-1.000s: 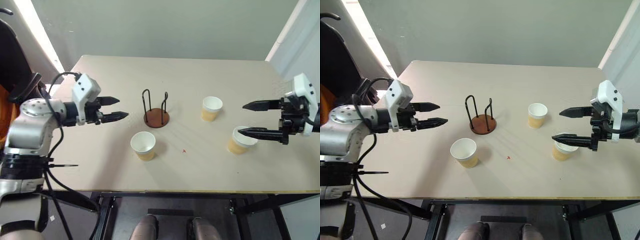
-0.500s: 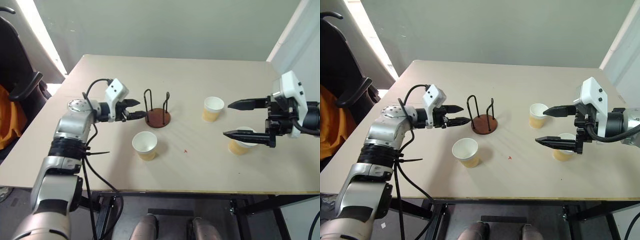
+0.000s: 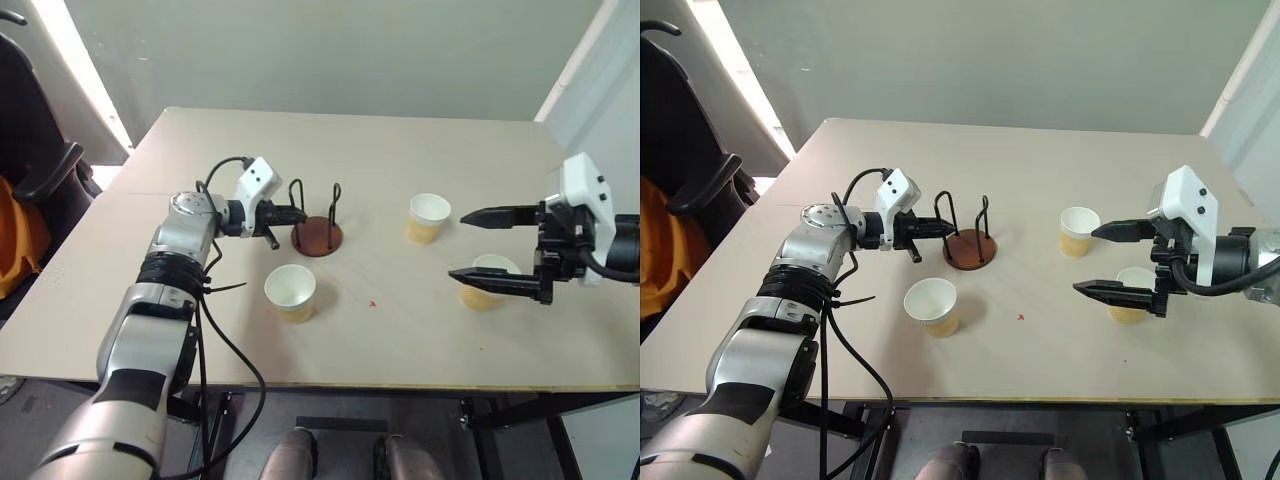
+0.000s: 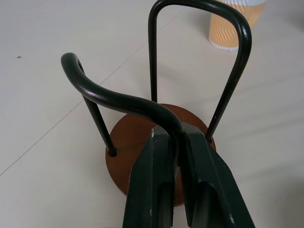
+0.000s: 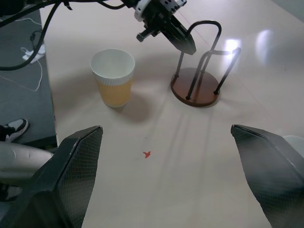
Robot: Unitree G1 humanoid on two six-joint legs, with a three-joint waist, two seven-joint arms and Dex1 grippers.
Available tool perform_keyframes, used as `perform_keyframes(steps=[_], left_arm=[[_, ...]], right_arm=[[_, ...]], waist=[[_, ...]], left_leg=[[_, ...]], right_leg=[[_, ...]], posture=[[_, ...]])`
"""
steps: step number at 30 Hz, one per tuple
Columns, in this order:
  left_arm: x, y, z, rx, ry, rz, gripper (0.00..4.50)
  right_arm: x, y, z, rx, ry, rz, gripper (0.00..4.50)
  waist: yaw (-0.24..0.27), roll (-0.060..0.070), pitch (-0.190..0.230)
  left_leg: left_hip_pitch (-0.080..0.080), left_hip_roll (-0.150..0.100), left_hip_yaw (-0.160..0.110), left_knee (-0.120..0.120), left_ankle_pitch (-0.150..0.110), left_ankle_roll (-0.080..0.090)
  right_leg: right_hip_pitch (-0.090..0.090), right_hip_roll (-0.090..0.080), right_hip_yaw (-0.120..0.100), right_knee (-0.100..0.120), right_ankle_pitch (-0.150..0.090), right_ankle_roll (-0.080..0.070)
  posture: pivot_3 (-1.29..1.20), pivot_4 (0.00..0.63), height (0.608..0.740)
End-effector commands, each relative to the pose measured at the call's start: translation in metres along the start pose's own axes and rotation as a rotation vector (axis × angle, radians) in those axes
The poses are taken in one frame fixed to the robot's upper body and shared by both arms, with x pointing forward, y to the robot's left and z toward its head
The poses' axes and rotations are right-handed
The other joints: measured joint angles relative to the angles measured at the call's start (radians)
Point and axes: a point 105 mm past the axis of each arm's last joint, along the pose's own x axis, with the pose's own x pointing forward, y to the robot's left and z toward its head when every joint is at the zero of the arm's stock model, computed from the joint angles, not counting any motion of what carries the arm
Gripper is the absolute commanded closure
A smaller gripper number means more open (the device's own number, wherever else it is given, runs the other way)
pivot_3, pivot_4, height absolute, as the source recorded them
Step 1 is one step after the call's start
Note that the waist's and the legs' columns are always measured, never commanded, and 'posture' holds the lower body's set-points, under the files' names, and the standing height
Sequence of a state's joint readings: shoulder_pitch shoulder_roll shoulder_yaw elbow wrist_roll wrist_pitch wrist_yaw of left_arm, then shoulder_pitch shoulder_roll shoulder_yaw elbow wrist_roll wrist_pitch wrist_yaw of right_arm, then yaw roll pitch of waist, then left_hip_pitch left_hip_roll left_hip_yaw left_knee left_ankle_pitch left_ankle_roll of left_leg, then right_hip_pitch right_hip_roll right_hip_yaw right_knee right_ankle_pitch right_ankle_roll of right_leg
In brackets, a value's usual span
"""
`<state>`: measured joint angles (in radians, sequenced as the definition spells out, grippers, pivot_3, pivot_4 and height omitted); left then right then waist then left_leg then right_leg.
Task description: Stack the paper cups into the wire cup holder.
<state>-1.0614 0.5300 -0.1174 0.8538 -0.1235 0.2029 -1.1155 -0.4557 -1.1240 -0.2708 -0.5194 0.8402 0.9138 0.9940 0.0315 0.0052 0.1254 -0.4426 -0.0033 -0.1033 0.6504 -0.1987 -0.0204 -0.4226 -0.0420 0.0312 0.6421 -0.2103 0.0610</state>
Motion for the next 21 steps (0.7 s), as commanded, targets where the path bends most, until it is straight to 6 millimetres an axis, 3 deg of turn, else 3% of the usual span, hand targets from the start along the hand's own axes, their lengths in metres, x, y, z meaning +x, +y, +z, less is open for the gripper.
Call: perform_keyframes(steps=[1,5,9,13,16,21], left_arm=[[-0.008,-0.004,0.03,0.049,-0.083,-0.053,4.45],[-0.009,-0.025,0.066,0.093,-0.163,-0.158,4.45],[-0.01,-0.066,0.09,0.144,-0.202,-0.285,4.45],[-0.008,-0.095,0.085,0.163,-0.165,-0.336,4.45],[0.0,-0.116,0.077,0.158,-0.145,-0.347,4.45],[0.007,-0.128,0.067,0.146,-0.114,-0.347,4.45]], right_arm=[[-0.009,-0.002,0.011,-0.064,-0.01,-0.036,0.0],[-0.014,-0.004,0.008,-0.073,0.018,-0.029,0.0],[-0.012,0.004,0.001,-0.075,0.056,0.042,0.0],[-0.011,0.006,-0.007,-0.076,0.095,0.064,0.0],[-0.006,0.005,-0.029,-0.087,0.216,0.067,0.0],[-0.002,0.009,-0.049,-0.088,0.306,0.097,0.0]], waist=[[0.0,0.0,0.0],[0.006,0.0,0.0],[0.009,0.0,0.0],[0.009,0.0,0.0],[0.008,0.0,0.0],[0.009,0.0,0.0]], left_leg=[[0.0,0.0,0.0,0.001,0.0,0.0],[-0.005,0.0,0.0,0.006,-0.001,0.002],[-0.011,-0.001,0.0,0.014,-0.005,0.005],[-0.009,-0.002,0.004,0.016,-0.007,0.007],[-0.007,-0.001,0.004,0.016,-0.007,0.007],[-0.001,-0.001,0.004,0.016,-0.011,0.015]], right_leg=[[0.0,0.0,0.0,0.0,0.0,0.0],[-0.002,0.0,0.0,0.0,-0.001,0.002],[-0.004,-0.001,0.0,0.0,-0.001,0.005],[-0.002,-0.002,0.001,0.0,-0.001,0.006],[-0.002,-0.003,0.002,0.002,-0.001,0.006],[0.004,-0.003,0.001,0.002,-0.001,0.005]], posture=[[0.0,0.15,0.74],[0.0,0.15,0.74],[0.0,0.15,0.74],[0.0,0.15,0.74],[0.0,0.15,0.74],[0.0,0.15,0.74]])
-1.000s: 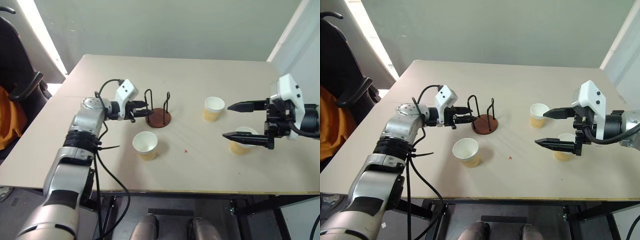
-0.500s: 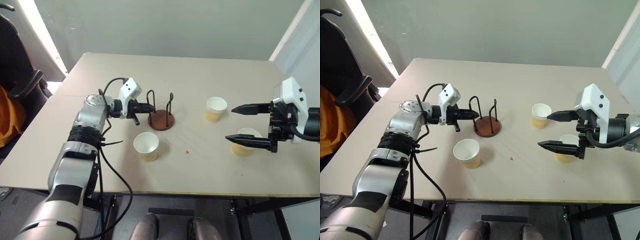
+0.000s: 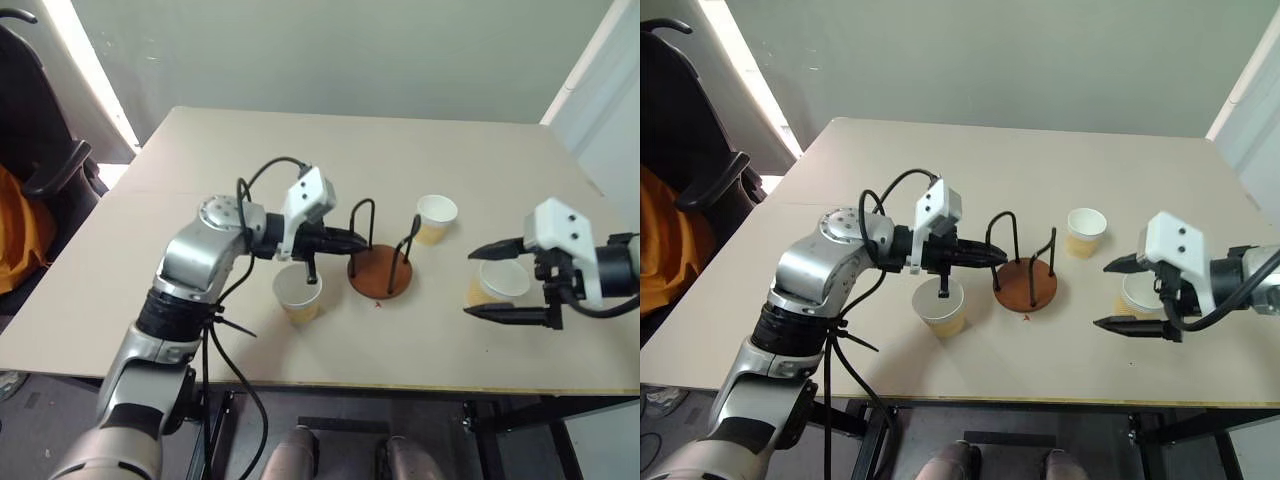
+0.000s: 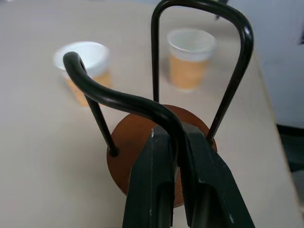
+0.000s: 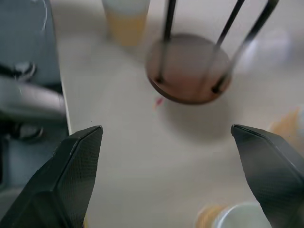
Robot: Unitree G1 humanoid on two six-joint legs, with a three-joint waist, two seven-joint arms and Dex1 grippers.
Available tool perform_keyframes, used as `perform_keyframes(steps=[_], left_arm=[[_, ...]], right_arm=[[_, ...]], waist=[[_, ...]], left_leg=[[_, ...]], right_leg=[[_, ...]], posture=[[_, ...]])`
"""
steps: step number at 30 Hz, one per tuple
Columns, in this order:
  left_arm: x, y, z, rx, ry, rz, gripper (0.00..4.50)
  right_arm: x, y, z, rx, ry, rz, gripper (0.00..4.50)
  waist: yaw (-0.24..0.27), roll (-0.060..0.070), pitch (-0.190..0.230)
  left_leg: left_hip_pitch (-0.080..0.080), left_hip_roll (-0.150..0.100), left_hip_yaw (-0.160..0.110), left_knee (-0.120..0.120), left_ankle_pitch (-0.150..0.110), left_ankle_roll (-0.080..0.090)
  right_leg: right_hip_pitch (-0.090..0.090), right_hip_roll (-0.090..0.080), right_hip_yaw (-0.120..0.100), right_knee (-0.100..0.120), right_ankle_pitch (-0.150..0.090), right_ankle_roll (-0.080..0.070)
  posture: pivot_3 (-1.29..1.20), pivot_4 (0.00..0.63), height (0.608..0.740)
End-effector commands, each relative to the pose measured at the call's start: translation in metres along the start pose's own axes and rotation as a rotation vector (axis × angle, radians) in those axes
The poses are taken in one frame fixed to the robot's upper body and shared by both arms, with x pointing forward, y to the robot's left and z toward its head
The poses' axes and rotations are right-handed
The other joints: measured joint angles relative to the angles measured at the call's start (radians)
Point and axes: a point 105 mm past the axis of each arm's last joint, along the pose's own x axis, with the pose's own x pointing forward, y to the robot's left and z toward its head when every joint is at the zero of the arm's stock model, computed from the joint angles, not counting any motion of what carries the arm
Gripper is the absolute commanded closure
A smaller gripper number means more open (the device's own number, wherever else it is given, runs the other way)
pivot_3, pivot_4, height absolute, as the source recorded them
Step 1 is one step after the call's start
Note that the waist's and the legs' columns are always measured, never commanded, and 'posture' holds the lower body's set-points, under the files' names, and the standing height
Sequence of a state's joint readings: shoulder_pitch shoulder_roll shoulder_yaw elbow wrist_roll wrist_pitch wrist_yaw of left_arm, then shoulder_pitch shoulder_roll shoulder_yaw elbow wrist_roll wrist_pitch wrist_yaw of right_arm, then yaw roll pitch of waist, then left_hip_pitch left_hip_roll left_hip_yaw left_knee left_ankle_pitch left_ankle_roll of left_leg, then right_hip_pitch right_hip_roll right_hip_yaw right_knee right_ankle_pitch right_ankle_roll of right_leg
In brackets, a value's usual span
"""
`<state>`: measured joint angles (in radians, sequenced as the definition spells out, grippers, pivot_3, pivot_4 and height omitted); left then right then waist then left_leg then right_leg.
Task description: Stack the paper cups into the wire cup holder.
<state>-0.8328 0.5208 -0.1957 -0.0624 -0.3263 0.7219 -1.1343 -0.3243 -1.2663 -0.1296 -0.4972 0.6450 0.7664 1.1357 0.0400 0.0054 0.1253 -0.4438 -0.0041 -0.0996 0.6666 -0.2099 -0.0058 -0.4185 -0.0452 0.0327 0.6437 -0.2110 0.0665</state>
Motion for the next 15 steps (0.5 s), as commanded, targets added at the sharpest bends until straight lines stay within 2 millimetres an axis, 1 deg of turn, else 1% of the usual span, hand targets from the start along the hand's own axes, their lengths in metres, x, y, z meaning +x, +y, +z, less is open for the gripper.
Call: perform_keyframes(steps=[1,5,9,12,15], left_arm=[[0.006,-0.006,0.01,0.041,-0.009,0.014,4.45],[0.017,-0.012,-0.003,-0.032,0.046,0.032,4.45],[0.022,-0.021,-0.008,-0.04,0.067,0.026,4.45],[0.025,-0.021,-0.014,-0.053,0.083,0.05,4.45],[0.029,-0.026,-0.013,-0.082,0.076,0.056,4.45]], right_arm=[[-0.001,0.002,0.001,-0.049,0.028,0.002,0.0],[-0.001,-0.004,-0.005,-0.046,0.051,-0.02,0.0],[-0.001,-0.005,-0.005,-0.051,0.055,-0.021,0.0],[-0.002,-0.006,-0.005,-0.053,0.056,-0.024,0.0],[-0.003,-0.008,-0.007,-0.052,0.061,-0.032,0.0]], waist=[[0.0,0.0,0.0],[0.0,0.0,0.0],[0.0,0.0,0.0],[0.0,0.0,0.0],[0.0,0.0,0.0]], left_leg=[[0.0,0.0,0.0,0.0,0.0,0.001],[0.005,0.0,0.0,0.0,0.0,0.001],[0.007,0.0,0.0,-0.001,-0.001,0.001],[0.007,0.0,0.0,-0.001,0.0,0.001],[0.007,0.0,0.0,-0.001,0.0,-0.001]], right_leg=[[0.0,0.0,0.0,0.0,0.0,0.0],[0.005,0.0,0.0,0.0,0.001,0.0],[0.006,0.0,0.0,0.0,0.0,-0.001],[0.006,0.0,0.0,0.0,0.0,-0.001],[0.006,0.0,0.0,-0.001,0.0,-0.001]], posture=[[0.0,0.15,0.74],[0.0,0.15,0.74],[0.0,0.15,0.74],[0.0,0.15,0.74],[0.0,0.15,0.74]])
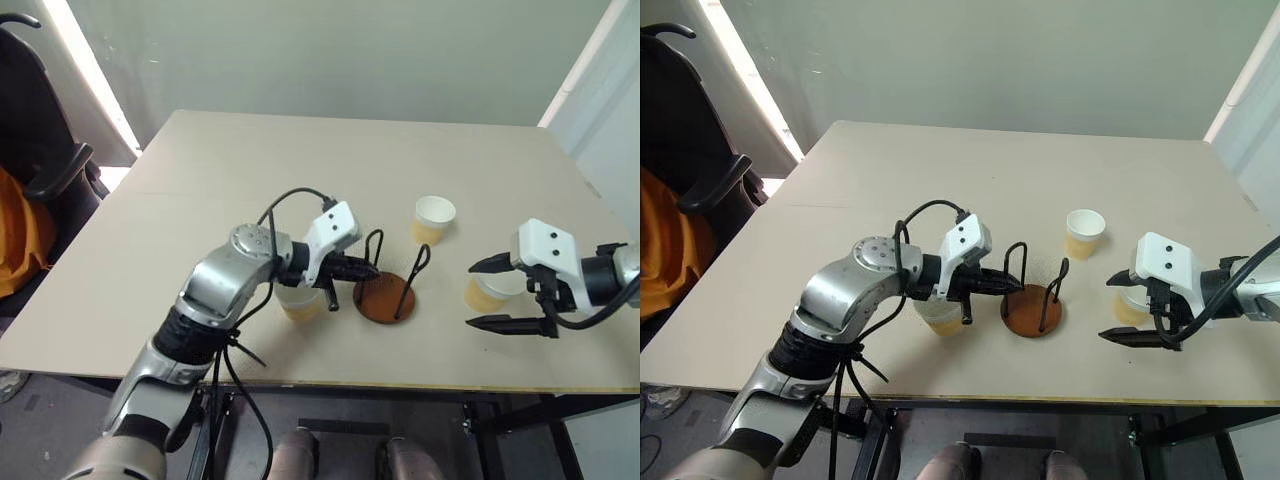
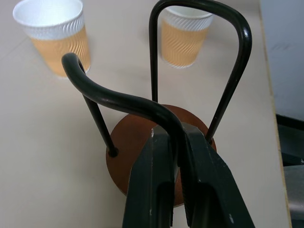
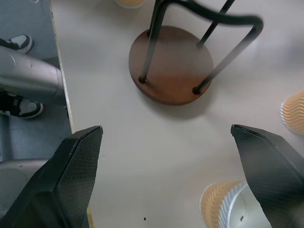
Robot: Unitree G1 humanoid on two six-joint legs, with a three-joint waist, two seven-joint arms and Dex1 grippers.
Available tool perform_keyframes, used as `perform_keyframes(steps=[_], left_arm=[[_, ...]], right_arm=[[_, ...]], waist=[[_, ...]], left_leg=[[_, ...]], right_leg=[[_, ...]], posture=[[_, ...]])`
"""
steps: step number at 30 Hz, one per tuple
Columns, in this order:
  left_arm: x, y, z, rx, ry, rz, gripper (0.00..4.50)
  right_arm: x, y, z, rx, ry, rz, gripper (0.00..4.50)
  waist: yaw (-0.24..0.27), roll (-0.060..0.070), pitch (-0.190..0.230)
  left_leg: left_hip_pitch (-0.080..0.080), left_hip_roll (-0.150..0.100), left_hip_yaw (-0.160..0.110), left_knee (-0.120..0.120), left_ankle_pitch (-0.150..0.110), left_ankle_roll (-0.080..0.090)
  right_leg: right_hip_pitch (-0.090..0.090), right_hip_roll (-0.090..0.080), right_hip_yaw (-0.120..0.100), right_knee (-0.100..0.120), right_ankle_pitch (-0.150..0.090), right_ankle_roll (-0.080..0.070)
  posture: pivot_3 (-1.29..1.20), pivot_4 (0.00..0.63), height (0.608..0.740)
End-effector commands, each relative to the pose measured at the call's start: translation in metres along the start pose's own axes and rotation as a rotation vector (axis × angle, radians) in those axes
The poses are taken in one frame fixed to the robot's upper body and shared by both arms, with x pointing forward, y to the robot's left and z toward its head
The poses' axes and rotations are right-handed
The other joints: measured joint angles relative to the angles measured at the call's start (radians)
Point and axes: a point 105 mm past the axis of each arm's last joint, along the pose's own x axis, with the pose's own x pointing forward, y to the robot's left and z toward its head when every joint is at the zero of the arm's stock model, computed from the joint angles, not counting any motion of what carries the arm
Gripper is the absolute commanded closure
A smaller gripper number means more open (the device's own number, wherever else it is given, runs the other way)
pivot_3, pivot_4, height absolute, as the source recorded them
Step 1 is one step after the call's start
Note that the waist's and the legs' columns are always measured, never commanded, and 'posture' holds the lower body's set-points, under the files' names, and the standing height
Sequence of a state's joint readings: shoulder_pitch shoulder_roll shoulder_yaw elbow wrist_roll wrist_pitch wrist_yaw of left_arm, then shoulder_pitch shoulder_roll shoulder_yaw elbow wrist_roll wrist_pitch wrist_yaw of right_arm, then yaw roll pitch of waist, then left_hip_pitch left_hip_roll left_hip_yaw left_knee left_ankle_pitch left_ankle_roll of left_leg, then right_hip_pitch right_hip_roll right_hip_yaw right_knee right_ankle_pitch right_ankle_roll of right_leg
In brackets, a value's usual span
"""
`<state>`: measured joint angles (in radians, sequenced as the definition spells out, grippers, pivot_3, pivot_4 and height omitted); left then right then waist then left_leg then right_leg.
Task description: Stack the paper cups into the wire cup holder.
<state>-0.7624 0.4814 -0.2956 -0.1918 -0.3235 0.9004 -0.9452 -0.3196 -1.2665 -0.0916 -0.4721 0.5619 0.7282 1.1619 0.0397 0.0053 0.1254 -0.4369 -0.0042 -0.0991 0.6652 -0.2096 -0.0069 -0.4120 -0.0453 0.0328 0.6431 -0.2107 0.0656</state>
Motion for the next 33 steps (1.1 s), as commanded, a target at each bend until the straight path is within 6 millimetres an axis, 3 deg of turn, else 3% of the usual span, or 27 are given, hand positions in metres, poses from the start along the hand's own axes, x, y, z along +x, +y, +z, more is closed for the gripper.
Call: perform_keyframes(steps=[1,7,11,20,23,26,29,33], left_arm=[[0.003,-0.01,0.013,0.012,-0.041,0.002,4.45],[0.008,-0.017,0.008,-0.037,0.003,-0.005,4.45],[0.007,-0.019,0.005,-0.047,0.033,-0.007,3.29],[-0.004,-0.014,0.006,0.035,0.081,0.001,0.03],[-0.013,-0.019,0.007,0.126,0.125,-0.038,0.03],[-0.022,-0.01,0.005,0.256,0.205,0.03,0.03],[-0.038,-0.001,0.017,0.287,0.195,0.072,0.03],[-0.063,0.012,0.03,0.334,0.191,0.129,0.03]], right_arm=[[-0.006,-0.005,0.004,-0.032,0.007,-0.028,0.0],[-0.006,-0.006,0.001,-0.028,0.021,-0.031,0.0],[-0.007,-0.008,-0.002,-0.027,0.037,-0.041,0.0],[-0.015,-0.017,-0.009,-0.029,0.08,-0.069,0.0],[-0.02,-0.02,-0.018,-0.022,0.116,-0.072,0.0],[-0.022,-0.025,-0.026,-0.025,0.161,-0.069,0.0],[-0.021,-0.037,-0.026,-0.048,0.176,-0.091,0.0],[-0.015,-0.038,-0.035,-0.047,0.206,-0.062,0.0]], waist=[[0.001,0.0,0.0],[0.001,0.0,0.0],[0.001,0.0,0.0],[0.001,0.0,0.0],[0.001,0.0,0.0],[0.001,0.0,0.0],[-0.001,0.0,0.001],[-0.004,0.0,0.001]], left_leg=[[0.0,0.0,0.0,0.0,0.0,-0.001],[0.0,0.0,0.001,-0.001,0.001,-0.003],[0.001,0.0,0.001,-0.001,0.001,-0.003],[0.001,0.0,0.001,-0.001,0.0,-0.004],[0.001,0.0,0.001,-0.001,0.0,-0.005],[0.001,0.0,0.0,-0.001,-0.001,-0.006],[0.001,0.0,0.0,-0.001,-0.003,-0.004],[0.001,0.001,0.0,-0.003,-0.004,-0.002]], right_leg=[[0.0,0.0,0.0,0.0,0.0,0.0],[0.0,0.0,0.0,0.0,0.0,0.0],[0.001,0.0,0.0,0.0,0.0,0.0],[0.001,0.0,0.0,0.0,0.0,0.0],[0.001,0.0,0.0,-0.001,0.0,0.0],[0.0,0.0,0.001,-0.001,-0.001,-0.001],[0.0,0.0,0.001,-0.002,-0.001,-0.002],[-0.001,0.0,0.0,-0.001,-0.002,-0.003]], posture=[[0.0,0.15,0.74],[0.0,0.15,0.74],[0.0,0.15,0.74],[0.0,0.15,0.74],[0.0,0.15,0.74],[0.0,0.15,0.74],[0.0,0.15,0.74],[0.0,0.15,0.74]])
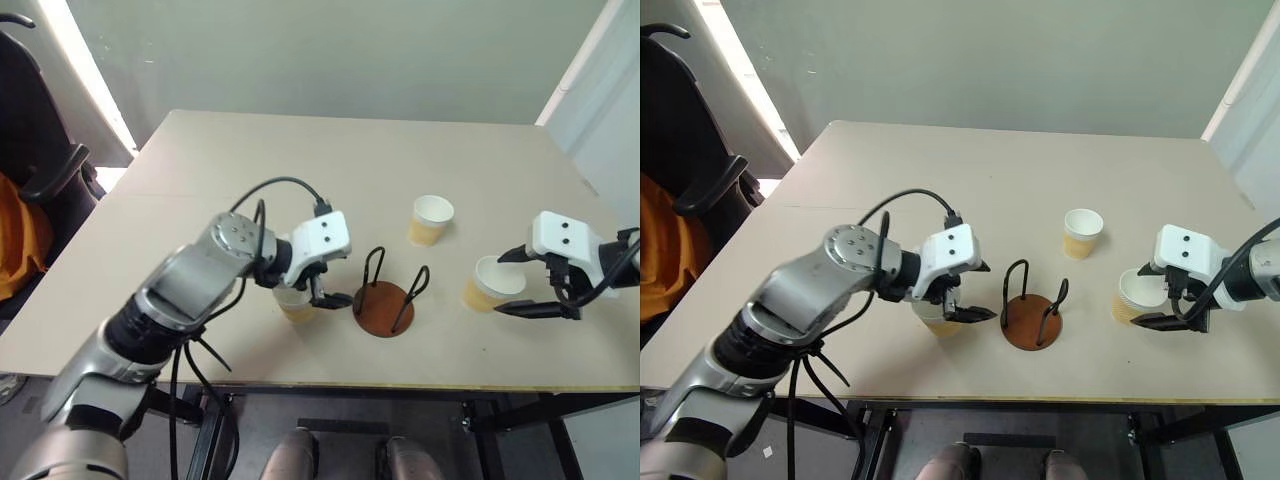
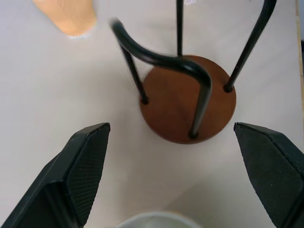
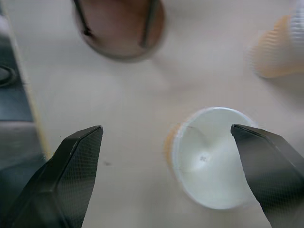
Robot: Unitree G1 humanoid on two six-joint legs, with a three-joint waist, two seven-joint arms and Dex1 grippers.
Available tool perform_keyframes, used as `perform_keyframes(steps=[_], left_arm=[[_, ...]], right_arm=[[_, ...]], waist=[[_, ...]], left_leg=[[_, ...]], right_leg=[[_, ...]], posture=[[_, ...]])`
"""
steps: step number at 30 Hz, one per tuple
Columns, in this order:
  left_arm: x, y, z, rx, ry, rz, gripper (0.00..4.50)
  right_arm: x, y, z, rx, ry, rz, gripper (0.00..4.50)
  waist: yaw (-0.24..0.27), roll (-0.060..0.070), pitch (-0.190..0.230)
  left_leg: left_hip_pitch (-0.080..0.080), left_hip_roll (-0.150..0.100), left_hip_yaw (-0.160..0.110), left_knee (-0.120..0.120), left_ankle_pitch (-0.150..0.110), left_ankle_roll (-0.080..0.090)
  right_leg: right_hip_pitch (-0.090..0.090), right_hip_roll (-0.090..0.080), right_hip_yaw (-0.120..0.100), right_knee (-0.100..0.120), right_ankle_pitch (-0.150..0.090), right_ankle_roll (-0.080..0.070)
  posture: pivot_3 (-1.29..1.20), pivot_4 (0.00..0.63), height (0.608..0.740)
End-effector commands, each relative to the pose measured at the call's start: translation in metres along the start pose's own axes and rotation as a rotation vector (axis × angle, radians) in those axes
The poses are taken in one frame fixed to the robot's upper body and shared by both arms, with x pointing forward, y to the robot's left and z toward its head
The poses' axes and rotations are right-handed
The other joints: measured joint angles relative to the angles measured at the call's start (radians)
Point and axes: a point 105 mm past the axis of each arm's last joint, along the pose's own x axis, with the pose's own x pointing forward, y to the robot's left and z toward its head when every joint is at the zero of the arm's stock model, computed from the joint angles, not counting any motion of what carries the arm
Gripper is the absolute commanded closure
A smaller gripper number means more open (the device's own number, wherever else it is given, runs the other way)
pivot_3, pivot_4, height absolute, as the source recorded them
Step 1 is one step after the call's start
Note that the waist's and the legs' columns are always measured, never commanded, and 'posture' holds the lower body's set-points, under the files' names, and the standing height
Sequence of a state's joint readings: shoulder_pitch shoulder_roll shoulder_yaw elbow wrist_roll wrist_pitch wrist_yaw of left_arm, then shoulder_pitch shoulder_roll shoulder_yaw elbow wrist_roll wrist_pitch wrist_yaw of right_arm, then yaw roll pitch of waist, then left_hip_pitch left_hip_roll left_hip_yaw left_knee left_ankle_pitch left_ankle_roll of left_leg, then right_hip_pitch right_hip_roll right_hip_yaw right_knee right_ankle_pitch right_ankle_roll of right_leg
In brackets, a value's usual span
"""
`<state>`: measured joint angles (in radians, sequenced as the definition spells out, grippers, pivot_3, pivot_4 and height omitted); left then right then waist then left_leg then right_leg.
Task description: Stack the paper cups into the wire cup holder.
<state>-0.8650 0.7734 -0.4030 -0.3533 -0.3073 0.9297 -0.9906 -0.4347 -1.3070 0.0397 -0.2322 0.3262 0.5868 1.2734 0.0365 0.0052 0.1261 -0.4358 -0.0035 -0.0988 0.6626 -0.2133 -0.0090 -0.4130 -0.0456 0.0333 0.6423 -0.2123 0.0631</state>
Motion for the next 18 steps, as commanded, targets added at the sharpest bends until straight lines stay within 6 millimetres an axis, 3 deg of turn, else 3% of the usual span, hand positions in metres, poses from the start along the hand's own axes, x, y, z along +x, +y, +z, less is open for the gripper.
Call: perform_keyframes(steps=[1,3,7,10,13,18], left_arm=[[-0.036,0.024,0.018,0.106,-0.046,0.104,0.03],[-0.058,0.036,0.03,0.127,-0.124,0.14,0.03],[-0.081,0.037,0.057,0.149,-0.298,0.113,0.03],[-0.082,0.03,0.07,0.145,-0.362,0.064,0.03],[-0.079,0.019,0.07,0.134,-0.363,-0.008,0.03],[-0.08,0.022,0.063,0.126,-0.325,-0.01,0.0]], right_arm=[[0.005,-0.001,-0.005,-0.017,0.023,0.016,0.0],[0.011,-0.002,-0.012,-0.011,0.042,0.027,0.0],[0.016,-0.004,-0.016,0.0,0.048,0.033,0.0],[0.02,-0.005,-0.019,-0.005,0.059,0.04,0.0],[0.025,-0.004,-0.02,-0.016,0.067,0.049,0.0],[0.033,-0.007,-0.017,-0.049,0.064,0.04,1.24]], waist=[[-0.001,0.0,0.0],[-0.002,0.0,0.0],[-0.001,0.001,0.0],[0.001,0.001,0.0],[-0.003,0.001,0.0],[-0.008,0.001,0.001]], left_leg=[[0.0,0.0,0.0,-0.001,0.0,0.0],[0.0,0.001,0.0,-0.001,0.0,0.0],[-0.001,0.0,0.0,-0.001,-0.002,0.002],[-0.002,0.0,0.0,-0.001,-0.002,0.002],[-0.001,0.0,0.0,-0.001,-0.003,0.001],[-0.001,0.001,0.0,-0.001,-0.003,0.001]], right_leg=[[0.0,0.0,0.0,0.0,0.0,-0.001],[-0.001,0.0,0.0,0.0,-0.001,-0.002],[-0.001,0.0,0.0,0.0,-0.001,-0.002],[-0.001,0.0,-0.001,0.0,-0.001,-0.002],[-0.001,-0.001,-0.001,0.0,-0.001,-0.002],[-0.002,-0.001,-0.001,0.001,-0.001,-0.002]], posture=[[0.0,0.15,0.74],[0.0,0.15,0.74],[0.0,0.15,0.74],[0.0,0.15,0.74],[0.0,0.15,0.74],[0.0,0.15,0.74]])
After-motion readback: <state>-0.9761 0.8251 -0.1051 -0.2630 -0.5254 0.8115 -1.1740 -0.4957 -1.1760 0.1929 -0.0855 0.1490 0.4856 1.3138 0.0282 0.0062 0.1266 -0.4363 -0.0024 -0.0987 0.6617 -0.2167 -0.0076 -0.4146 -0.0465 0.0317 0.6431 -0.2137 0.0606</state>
